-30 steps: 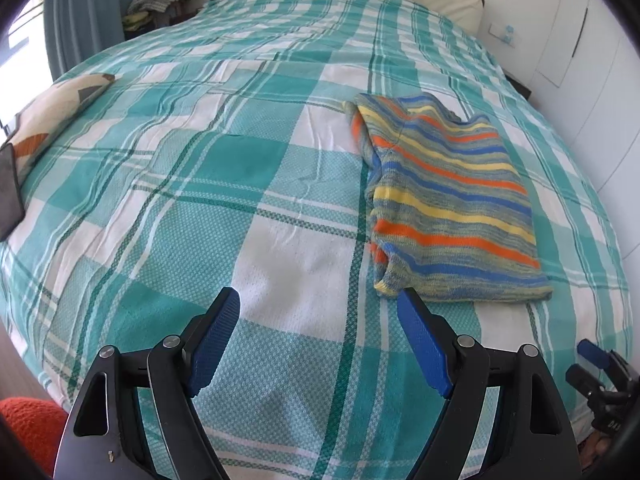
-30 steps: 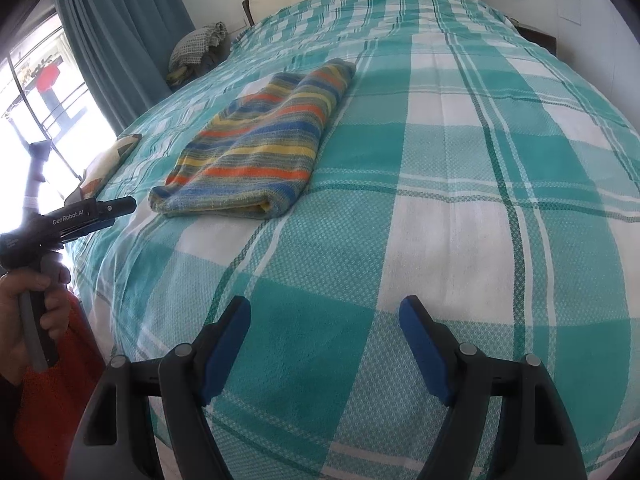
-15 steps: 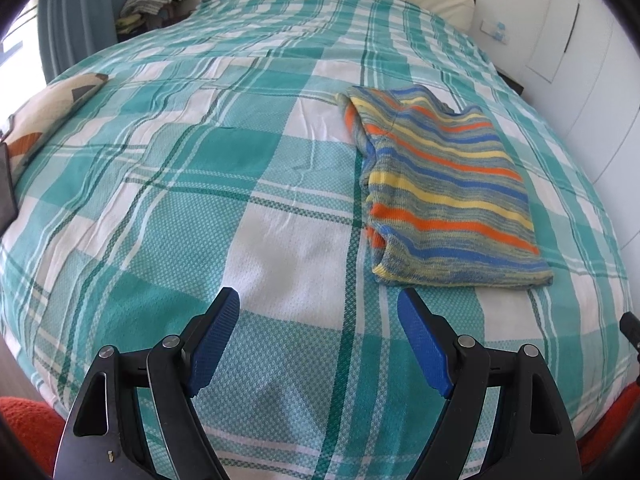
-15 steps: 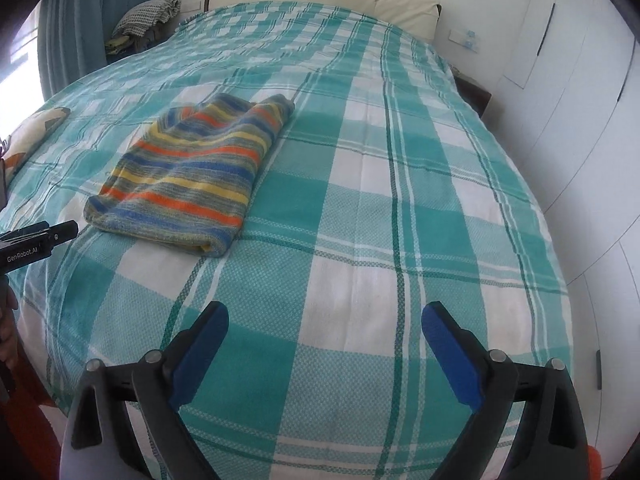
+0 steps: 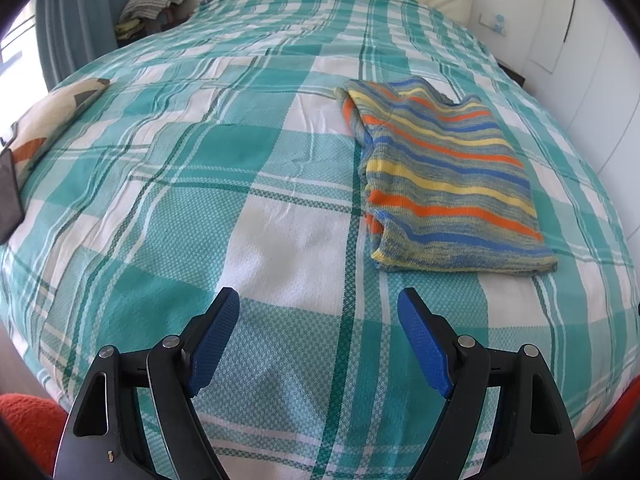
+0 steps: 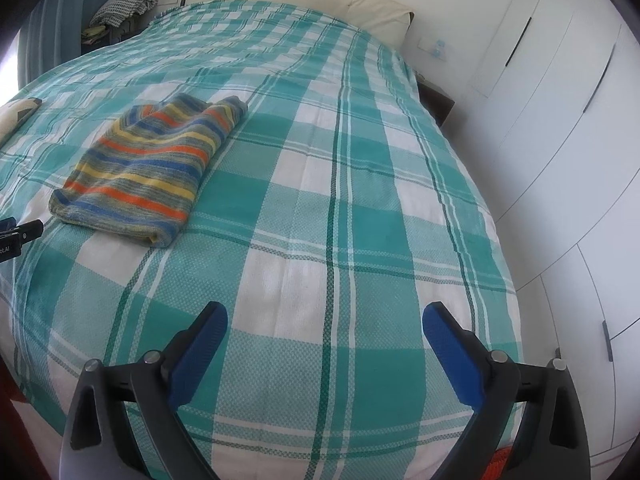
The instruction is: Fold small clothes
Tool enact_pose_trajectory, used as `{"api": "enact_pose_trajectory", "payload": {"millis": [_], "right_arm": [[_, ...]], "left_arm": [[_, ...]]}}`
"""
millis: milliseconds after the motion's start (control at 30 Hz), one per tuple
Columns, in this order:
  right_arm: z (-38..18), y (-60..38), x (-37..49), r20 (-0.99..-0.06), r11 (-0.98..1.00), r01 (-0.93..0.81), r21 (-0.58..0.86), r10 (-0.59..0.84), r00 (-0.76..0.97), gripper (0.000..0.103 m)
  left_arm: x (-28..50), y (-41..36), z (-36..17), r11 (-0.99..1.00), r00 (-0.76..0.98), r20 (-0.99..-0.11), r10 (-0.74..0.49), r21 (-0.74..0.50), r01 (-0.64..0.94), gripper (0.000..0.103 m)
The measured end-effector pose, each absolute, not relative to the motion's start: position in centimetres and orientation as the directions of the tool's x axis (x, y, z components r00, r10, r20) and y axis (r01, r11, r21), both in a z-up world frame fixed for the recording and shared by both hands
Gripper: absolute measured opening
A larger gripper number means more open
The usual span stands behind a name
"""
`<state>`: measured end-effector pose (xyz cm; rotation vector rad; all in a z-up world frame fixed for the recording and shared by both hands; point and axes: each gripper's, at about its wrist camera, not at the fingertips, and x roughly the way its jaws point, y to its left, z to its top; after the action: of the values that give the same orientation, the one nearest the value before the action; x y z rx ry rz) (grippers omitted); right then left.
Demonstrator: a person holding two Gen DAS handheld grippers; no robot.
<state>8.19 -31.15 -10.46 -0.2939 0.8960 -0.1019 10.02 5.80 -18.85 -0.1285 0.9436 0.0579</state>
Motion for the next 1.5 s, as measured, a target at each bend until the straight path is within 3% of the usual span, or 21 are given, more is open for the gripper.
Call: {"api": "enact_pose_trajectory", "payload": {"millis": [933, 1500], "right_arm": [[-12.2, -32.0, 8.7, -0.783, 0.956, -0.017, -0.294, -0.231, 0.578, 0.097], [-13.1, -31.3, 8.5, -0.802, 0.968, -0.049, -0.245, -0.174, 0.571, 0.097]], "left_arm": [[10.5, 5.1, -19.8, 0.994, 0.558, -0.830, 0.007, -0.054, -0.092, 0.084], [10.5, 4.1, -19.4, 0.997, 0.573, -0.817, 0.060, 0.027, -0.066, 0.084]]}}
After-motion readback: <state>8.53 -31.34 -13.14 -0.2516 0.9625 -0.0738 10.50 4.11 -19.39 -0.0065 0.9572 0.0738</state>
